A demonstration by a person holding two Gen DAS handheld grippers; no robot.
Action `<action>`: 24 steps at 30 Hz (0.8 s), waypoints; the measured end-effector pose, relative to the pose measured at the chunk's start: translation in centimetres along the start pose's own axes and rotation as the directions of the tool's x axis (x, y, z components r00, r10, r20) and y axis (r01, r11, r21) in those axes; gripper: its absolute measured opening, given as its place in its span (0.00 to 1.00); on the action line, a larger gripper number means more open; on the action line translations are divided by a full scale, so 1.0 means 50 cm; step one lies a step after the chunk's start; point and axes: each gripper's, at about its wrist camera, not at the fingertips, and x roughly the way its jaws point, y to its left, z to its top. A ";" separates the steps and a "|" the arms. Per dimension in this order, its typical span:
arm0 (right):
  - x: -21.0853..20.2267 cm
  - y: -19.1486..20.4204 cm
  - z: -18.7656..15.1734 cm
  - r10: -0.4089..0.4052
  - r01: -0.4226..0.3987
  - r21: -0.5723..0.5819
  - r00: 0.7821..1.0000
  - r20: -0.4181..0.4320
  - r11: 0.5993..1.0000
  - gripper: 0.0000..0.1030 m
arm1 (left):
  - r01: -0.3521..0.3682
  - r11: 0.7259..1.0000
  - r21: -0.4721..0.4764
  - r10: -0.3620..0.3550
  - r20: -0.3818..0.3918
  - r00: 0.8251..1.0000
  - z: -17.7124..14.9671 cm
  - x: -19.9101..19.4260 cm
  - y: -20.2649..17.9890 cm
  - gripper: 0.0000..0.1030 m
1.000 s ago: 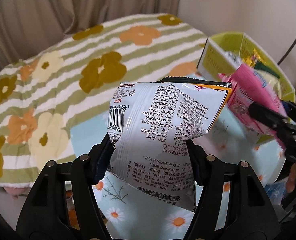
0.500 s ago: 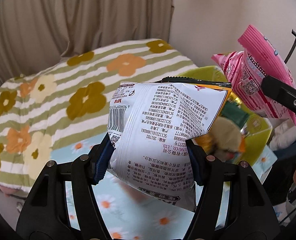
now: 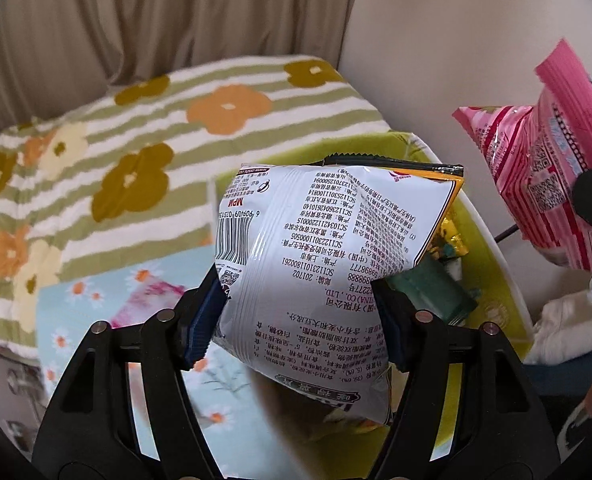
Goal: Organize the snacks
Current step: 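Carry both bags over the cardboard box and open both tools to drop them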
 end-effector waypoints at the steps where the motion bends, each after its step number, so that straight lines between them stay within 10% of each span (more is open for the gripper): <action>1: 0.002 -0.004 0.000 -0.001 0.001 0.000 1.000 -0.004 1.000 0.57 | 0.007 1.000 -0.004 -0.007 -0.012 1.000 0.003 0.010 -0.006 0.84; 3: 0.006 -0.012 -0.001 -0.001 0.001 -0.002 1.000 -0.012 1.000 0.57 | -0.005 1.000 0.005 0.005 -0.014 1.000 0.003 0.016 -0.012 0.99; 17: 0.081 -0.022 -0.020 -0.082 0.071 -0.101 0.991 -0.105 0.992 0.60 | -0.078 0.995 -0.061 0.081 0.054 0.995 -0.074 -0.082 0.077 0.99; 21: 0.109 -0.015 -0.028 -0.089 0.079 -0.111 0.992 -0.095 0.991 0.92 | -0.099 0.991 -0.094 0.105 0.053 0.993 -0.078 -0.091 0.100 0.99; 24: 0.096 -0.001 -0.034 -0.080 0.069 -0.149 0.995 -0.066 0.986 0.96 | -0.119 0.988 -0.099 0.124 0.053 0.991 -0.086 -0.097 0.103 0.99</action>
